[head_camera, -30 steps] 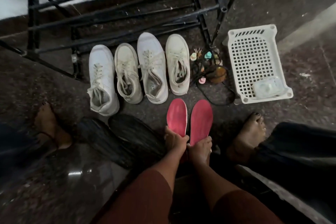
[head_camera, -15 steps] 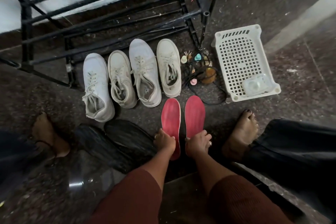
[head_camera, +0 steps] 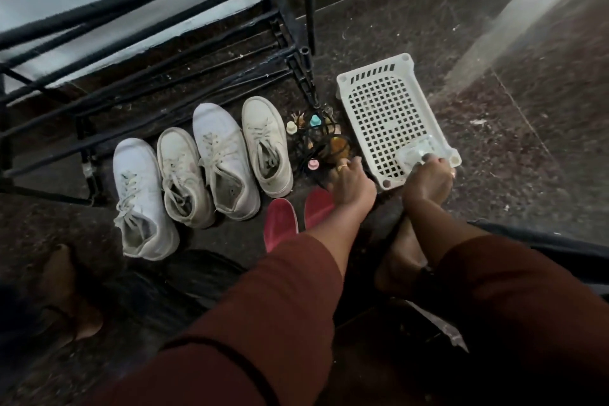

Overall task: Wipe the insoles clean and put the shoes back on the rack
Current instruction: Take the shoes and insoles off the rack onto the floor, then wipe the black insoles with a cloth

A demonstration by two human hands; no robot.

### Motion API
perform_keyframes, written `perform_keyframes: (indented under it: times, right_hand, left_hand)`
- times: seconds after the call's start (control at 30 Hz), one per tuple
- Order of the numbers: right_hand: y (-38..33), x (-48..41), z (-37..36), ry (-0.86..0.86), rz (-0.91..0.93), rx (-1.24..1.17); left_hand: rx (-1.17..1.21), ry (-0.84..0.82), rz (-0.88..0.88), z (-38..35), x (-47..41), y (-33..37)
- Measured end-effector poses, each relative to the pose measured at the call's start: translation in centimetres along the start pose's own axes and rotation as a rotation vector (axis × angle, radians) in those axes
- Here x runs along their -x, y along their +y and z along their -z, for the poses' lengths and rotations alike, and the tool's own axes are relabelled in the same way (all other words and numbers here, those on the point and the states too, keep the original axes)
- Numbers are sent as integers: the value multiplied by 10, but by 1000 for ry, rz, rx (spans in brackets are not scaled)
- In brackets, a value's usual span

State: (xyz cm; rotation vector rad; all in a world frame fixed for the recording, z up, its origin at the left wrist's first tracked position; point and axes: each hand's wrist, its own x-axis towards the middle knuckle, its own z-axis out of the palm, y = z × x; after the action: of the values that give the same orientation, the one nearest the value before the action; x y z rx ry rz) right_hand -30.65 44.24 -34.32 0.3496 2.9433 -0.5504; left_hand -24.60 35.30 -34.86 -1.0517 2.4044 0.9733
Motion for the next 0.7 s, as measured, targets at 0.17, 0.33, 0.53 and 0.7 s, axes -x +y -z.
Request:
perform_keyframes:
  times: [0.17, 0.33, 0.53, 0.7]
  right_hand:
    - [7, -32, -6, -131, 42, 80]
    - [-2, -40, -16, -128, 34, 150]
    - [-13, -24, -6, 38, -79, -163]
    - [-13, 38, -13, -196, 99, -228]
  left_hand:
    - [-37, -103, -47, -10, -11, 19]
    - [19, -124, -25, -13, -11, 13]
    - [307, -68, 108, 5, -11, 0]
    - [862, -249, 363, 20, 7, -36]
